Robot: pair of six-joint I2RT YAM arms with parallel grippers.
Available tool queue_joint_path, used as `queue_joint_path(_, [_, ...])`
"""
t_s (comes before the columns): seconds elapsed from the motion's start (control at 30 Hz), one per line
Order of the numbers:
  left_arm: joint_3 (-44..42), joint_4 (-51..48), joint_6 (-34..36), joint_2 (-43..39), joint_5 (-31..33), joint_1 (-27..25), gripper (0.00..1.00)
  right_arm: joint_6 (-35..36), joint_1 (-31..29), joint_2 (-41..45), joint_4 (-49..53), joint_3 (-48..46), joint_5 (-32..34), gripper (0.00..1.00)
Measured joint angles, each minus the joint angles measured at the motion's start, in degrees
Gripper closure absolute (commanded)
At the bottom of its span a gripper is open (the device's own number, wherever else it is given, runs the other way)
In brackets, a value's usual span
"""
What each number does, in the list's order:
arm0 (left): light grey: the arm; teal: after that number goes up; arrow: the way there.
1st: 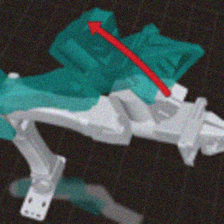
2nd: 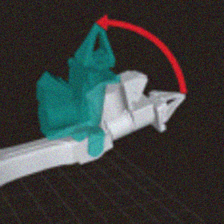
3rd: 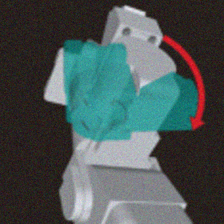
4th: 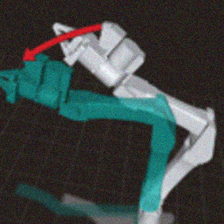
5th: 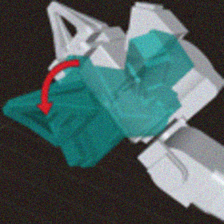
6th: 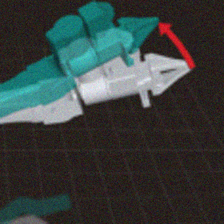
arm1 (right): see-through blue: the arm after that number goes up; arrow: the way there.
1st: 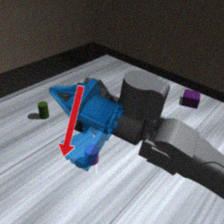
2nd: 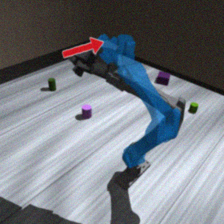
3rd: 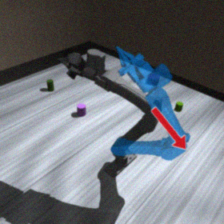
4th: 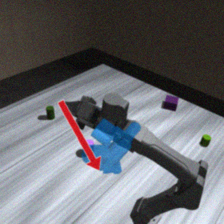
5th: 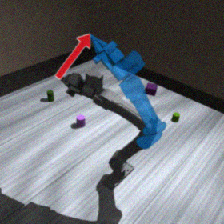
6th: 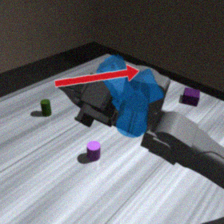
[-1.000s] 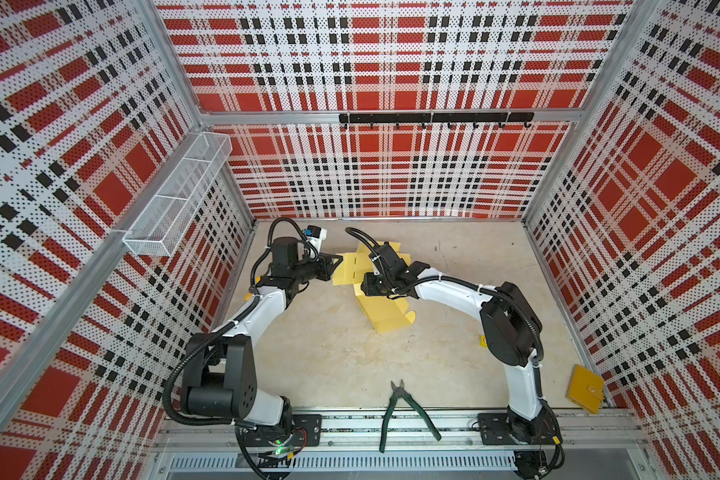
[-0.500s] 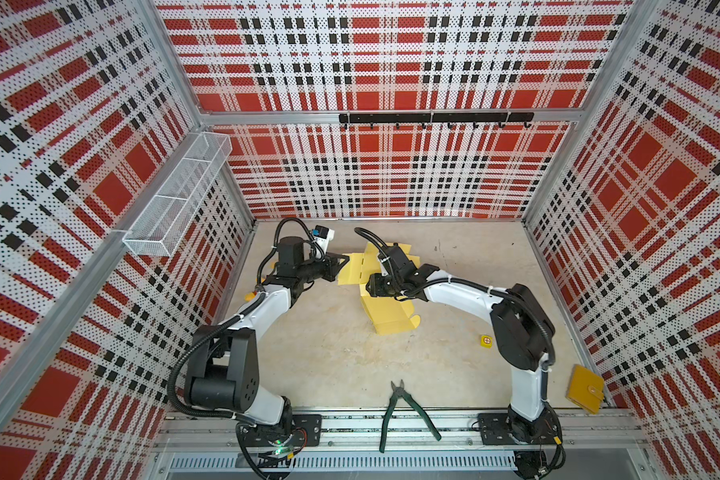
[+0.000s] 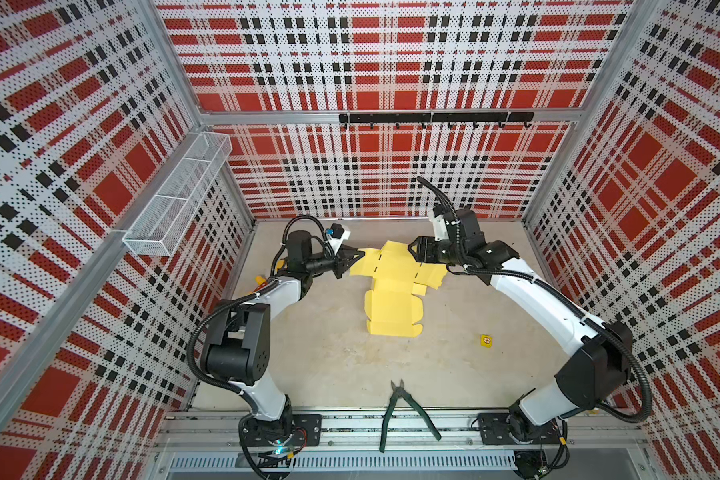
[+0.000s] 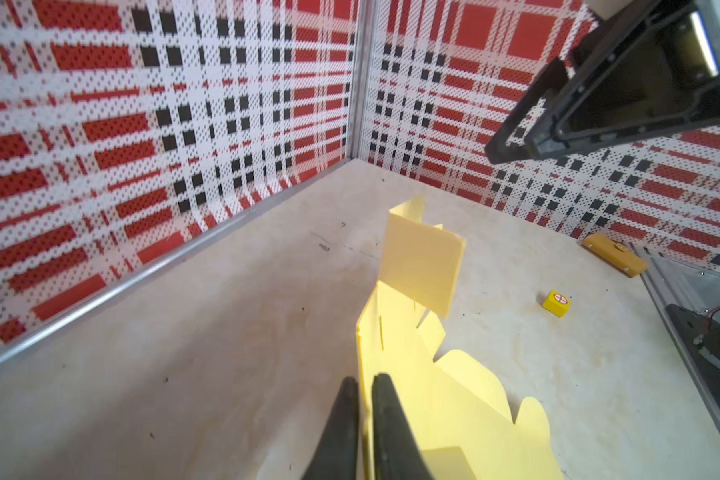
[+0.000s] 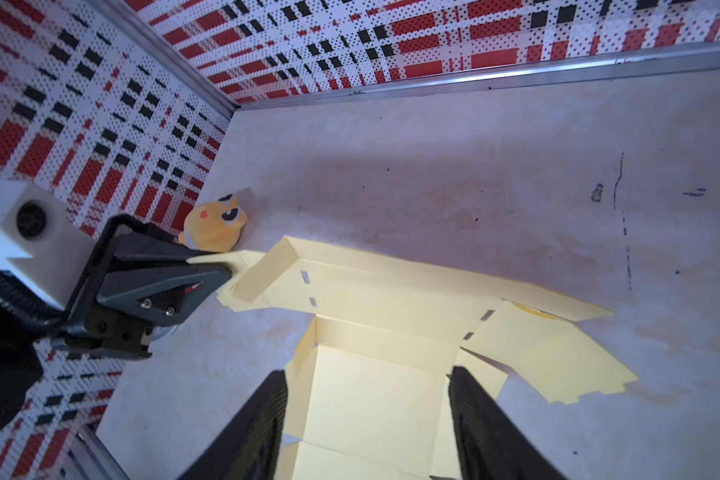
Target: Fold the paper box
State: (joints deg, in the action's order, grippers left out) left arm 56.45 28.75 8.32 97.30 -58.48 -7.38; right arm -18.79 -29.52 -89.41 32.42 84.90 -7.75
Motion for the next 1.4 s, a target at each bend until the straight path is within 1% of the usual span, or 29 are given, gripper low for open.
queue_joint_path(0.03, [-0.37,2.23,-0.28,0.24,-0.76,0.11,0.85,3.61,0.00,0.17,0.76,0.31,-0.39,0.34])
queue_joint_path(0.1, [-0.81,6.12,-0.87,0.66,-1.99,0.17,0.85,11.93,-0.02,0.48,1.86,0.61,-1.11,0.28])
queue_joint_path(0.23, [-0.94,10.62,-1.81,0.81,-3.23,0.17,0.86,29.77,-0.02,0.70,3.17,0.59,-4.61,0.26])
queue_joint_path(0.33, [-1.16,12.52,-2.12,0.81,-3.80,0.15,0.87,39.91,0.42,0.26,4.35,0.96,-6.86,0.26])
queue_joint_path(0.4, [-1.49,13.20,-2.29,0.81,-3.93,0.09,0.89,45.22,1.77,-1.36,5.79,3.10,-9.22,0.27])
queue_joint_path(0.5, [-2.21,13.68,-2.40,0.81,-4.07,-0.13,0.91,50.62,5.05,-5.03,5.95,6.99,-13.33,0.29])
queue_joint_path(0.67, [-3.15,13.86,-2.36,0.81,-4.04,-0.33,0.98,55.28,8.70,-10.23,6.16,8.17,-21.59,0.29])
queue_joint_path(0.8, [-3.17,14.10,-2.36,0.81,-4.04,-0.33,0.99,55.84,8.55,-14.53,7.21,8.17,-28.35,0.29])
queue_joint_path(0.9, [-3.17,14.12,-2.36,0.83,-4.02,-0.33,0.99,55.34,8.31,-16.41,6.93,7.28,-31.93,0.29])
queue_joint_path(0.97, [-3.17,14.14,-2.40,0.81,-4.04,-0.31,0.99,54.93,8.22,-16.55,6.43,5.51,-33.53,0.31])
queue_joint_path(1.03, [-3.17,14.14,-2.45,0.81,-4.07,-0.13,0.99,54.25,8.22,-16.55,5.25,3.54,-34.71,0.36])
queue_joint_path(1.07, [-3.17,14.16,-2.47,0.81,-4.04,-0.09,0.99,54.03,8.22,-16.55,4.70,2.69,-35.04,0.42])
queue_joint_path(1.2, [-3.17,14.21,-2.93,0.81,-4.04,0.17,0.99,53.53,8.22,-16.94,4.39,1.33,-35.26,0.84])
queue_joint_path(1.23, [-3.17,14.32,-3.13,0.81,-4.04,0.28,0.98,53.83,8.22,-17.07,4.55,1.36,-35.30,0.93])
queue_joint_path(1.27, [-3.17,14.36,-3.26,0.81,-4.04,0.35,0.95,54.05,8.22,-17.22,4.98,1.44,-35.23,0.98])
queue_joint_path(1.3, [-3.17,14.47,-3.39,0.81,-4.04,0.35,0.88,54.31,8.22,-17.38,5.57,1.64,-35.19,1.00])
queue_joint_path(1.33, [-3.17,14.49,-3.61,0.81,-4.04,0.44,0.77,54.73,8.22,-17.49,6.01,1.90,-35.04,1.00])
queue_joint_path(1.4, [-3.13,14.67,-4.68,0.81,-4.04,0.55,0.63,55.60,8.22,-17.46,7.37,2.51,-34.01,1.00])
